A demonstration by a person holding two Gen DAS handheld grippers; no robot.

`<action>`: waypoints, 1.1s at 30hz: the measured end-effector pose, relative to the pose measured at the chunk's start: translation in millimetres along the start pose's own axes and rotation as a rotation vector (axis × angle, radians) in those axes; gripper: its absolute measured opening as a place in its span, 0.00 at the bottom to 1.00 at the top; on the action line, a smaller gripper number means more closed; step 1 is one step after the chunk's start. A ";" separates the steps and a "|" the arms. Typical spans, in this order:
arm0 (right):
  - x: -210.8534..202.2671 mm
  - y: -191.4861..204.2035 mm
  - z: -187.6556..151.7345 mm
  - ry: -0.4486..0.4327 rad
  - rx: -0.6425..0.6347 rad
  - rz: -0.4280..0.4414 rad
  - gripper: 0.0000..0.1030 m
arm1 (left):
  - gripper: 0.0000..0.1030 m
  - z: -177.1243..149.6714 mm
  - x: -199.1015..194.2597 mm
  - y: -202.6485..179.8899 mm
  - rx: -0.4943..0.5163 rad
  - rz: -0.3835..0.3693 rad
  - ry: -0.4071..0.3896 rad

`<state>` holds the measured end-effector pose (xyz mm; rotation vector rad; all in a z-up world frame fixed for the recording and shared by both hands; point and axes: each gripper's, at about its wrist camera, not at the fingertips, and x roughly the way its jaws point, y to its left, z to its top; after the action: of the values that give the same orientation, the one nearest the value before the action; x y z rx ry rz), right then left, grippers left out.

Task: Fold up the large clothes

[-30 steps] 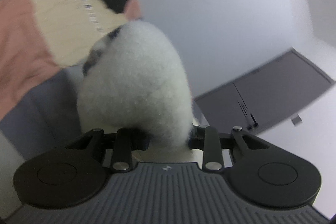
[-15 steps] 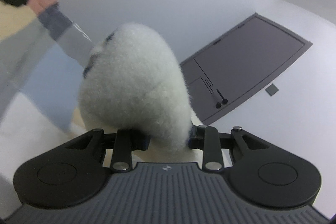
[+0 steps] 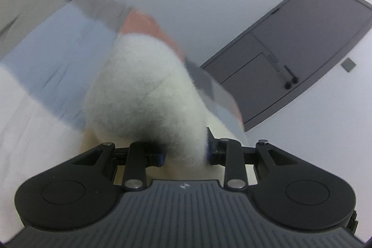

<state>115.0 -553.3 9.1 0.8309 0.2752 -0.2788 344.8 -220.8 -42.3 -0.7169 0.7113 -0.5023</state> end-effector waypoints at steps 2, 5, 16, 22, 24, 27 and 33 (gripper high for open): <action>4.7 -11.6 -13.7 0.011 -0.012 0.010 0.35 | 0.34 -11.4 0.8 21.2 -0.014 -0.009 -0.010; -2.7 -24.7 -34.3 0.001 -0.035 0.051 0.37 | 0.35 -35.7 -4.6 47.0 -0.004 -0.013 -0.056; -10.8 -67.1 -68.2 0.020 -0.004 0.089 0.43 | 0.43 -70.0 -20.0 43.8 0.056 0.046 -0.075; -33.0 -65.4 -68.8 0.056 -0.014 0.040 0.49 | 0.72 -59.3 -21.7 35.2 0.025 0.104 -0.021; -41.2 -60.0 -69.2 0.063 -0.021 0.011 0.49 | 0.73 -60.9 -28.8 32.8 0.038 0.123 -0.015; -60.0 -50.5 -74.2 0.080 -0.056 -0.007 0.49 | 0.75 -63.3 -43.7 24.4 0.085 0.171 -0.010; -101.1 -26.4 -78.6 0.059 -0.111 -0.014 0.49 | 0.75 -58.3 -88.6 -12.1 0.209 0.196 -0.029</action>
<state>1.8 -497.3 -24.5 0.7284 0.3482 -0.2501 241.7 -196.9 -28.9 -0.4529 0.6826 -0.3787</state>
